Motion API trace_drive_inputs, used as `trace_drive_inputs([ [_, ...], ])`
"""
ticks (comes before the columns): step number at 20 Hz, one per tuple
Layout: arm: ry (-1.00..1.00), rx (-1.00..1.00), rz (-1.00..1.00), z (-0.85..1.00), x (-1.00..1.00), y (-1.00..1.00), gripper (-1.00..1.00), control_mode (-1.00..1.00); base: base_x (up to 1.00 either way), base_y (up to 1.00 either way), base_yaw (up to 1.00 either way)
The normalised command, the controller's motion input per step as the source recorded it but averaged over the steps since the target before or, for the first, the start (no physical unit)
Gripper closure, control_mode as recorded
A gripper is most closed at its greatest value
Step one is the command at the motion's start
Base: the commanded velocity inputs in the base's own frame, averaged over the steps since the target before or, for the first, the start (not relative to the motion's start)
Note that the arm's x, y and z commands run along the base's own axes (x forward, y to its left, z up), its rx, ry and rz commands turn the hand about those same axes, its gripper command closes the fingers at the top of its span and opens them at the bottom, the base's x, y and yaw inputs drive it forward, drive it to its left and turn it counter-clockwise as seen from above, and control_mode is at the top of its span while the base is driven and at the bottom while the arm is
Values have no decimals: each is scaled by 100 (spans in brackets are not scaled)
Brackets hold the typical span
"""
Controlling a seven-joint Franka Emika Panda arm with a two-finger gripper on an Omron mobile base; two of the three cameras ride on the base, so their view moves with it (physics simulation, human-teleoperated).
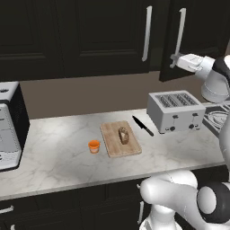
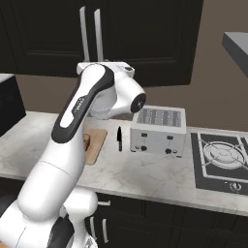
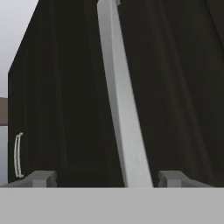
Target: Pick the bread, place it on the cutting board, pick the jam, place it on the counter, and close the cabinet.
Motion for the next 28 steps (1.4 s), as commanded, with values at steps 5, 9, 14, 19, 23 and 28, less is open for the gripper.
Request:
trace_drive_inputs([
  [5,0,0,0,0,35,10,-100,-100,0,0,0],
  [9,0,0,0,0,39,7,-100,-100,0,0,0],
  [14,0,0,0,0,38,6,-100,-100,0,0,0],
  [19,0,0,0,0,35,5,-100,-100,0,0,0],
  [23,0,1,0,0,34,2,-100,-100,0,0,0],
  [28,0,2,0,0,34,0,-100,-100,0,0,0],
])
